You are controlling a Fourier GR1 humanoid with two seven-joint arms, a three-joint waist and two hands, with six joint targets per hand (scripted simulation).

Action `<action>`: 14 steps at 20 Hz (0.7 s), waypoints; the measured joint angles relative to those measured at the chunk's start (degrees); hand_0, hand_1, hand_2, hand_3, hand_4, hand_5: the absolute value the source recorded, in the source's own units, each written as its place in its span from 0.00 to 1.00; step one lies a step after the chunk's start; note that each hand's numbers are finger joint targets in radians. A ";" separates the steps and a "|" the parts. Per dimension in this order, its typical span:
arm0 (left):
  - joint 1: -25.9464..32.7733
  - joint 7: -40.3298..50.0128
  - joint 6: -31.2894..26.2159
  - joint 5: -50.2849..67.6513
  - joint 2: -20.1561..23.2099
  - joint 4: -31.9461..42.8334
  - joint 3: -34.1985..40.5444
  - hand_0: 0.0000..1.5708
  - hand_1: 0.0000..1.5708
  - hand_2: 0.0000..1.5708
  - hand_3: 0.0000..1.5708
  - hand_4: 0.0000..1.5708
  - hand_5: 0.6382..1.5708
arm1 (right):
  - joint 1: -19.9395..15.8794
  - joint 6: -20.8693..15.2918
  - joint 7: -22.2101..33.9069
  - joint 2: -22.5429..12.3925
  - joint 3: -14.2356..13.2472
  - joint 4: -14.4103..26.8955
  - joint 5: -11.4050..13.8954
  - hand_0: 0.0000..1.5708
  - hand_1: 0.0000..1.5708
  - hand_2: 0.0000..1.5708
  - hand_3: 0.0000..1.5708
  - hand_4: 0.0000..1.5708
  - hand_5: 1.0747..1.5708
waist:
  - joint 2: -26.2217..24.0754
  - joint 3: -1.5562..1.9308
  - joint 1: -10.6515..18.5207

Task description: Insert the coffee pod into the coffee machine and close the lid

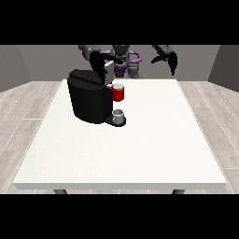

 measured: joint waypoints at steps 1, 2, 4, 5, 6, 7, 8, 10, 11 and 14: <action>-0.34 -0.05 -0.14 0.06 -0.01 -0.10 -0.15 0.00 0.00 0.00 0.00 0.23 1.00 | -0.02 -0.33 0.19 -0.34 0.33 -0.31 0.77 0.00 0.00 0.00 0.00 0.07 1.00 | 0.22 0.02 0.27; -0.73 -0.05 -0.21 0.07 -0.09 -0.02 -0.30 0.00 0.00 0.00 0.00 0.25 1.00 | -0.17 -1.00 0.74 -0.57 0.67 -0.70 1.70 0.00 0.00 0.00 0.00 0.06 1.00 | 0.51 0.09 0.55; -0.99 -0.83 -0.16 -0.09 -0.53 0.52 -0.71 0.00 0.00 0.00 0.00 0.24 1.00 | -1.07 -2.30 3.28 -1.25 1.07 -1.30 3.41 0.00 0.00 0.00 0.00 0.13 1.00 | 1.16 0.26 1.36; -1.25 -1.24 -0.27 -0.14 -0.54 0.61 -0.86 0.00 0.00 0.00 0.00 0.26 1.00 | -1.63 -2.46 4.04 -1.81 1.13 -1.50 4.02 0.00 0.00 0.00 0.00 0.14 1.00 | 1.63 0.32 1.84; -1.61 -1.18 -0.45 -0.18 -0.59 0.67 -1.14 0.00 0.00 0.00 0.00 0.28 1.00 | -2.24 -2.64 5.13 -2.33 1.15 -1.50 4.61 0.00 0.00 0.00 0.00 0.19 1.00 | 1.91 0.44 2.44; -1.67 -1.28 -0.42 -0.42 -0.76 0.59 -1.50 0.00 0.00 0.00 0.00 0.28 1.00 | -2.75 -2.83 5.63 -2.90 1.00 -1.48 5.09 0.00 0.00 0.00 0.00 0.17 1.00 | 2.20 0.55 3.13; -2.19 -1.17 -0.54 -0.35 -0.77 0.55 -1.61 0.00 0.00 0.00 0.00 0.25 1.00 | -3.32 -2.61 6.25 -3.53 0.93 -1.60 5.44 0.00 0.00 0.00 0.00 0.17 1.00 | 2.66 0.61 3.63; -2.53 -1.69 -1.19 -0.32 -0.54 0.21 -2.01 0.00 0.00 0.00 0.00 0.25 1.00 | -3.31 -2.62 7.75 -4.84 0.65 -2.55 6.24 0.00 0.00 0.00 0.00 0.10 1.00 | 3.31 0.69 5.00; -3.00 -1.99 -1.48 0.01 -0.27 0.38 -1.70 0.00 0.00 0.00 0.00 0.27 1.00 | -3.54 -2.32 8.72 -5.38 0.59 -3.10 6.49 0.00 0.00 0.00 0.00 0.06 1.00 | 3.71 0.77 5.32; -4.09 -2.22 -2.05 0.07 -0.49 0.29 -2.41 0.00 0.00 0.00 0.00 0.27 1.00 | -3.53 -2.16 11.78 -6.68 0.13 -4.96 7.35 0.00 0.00 0.00 0.00 0.09 1.00 | 4.62 0.97 6.73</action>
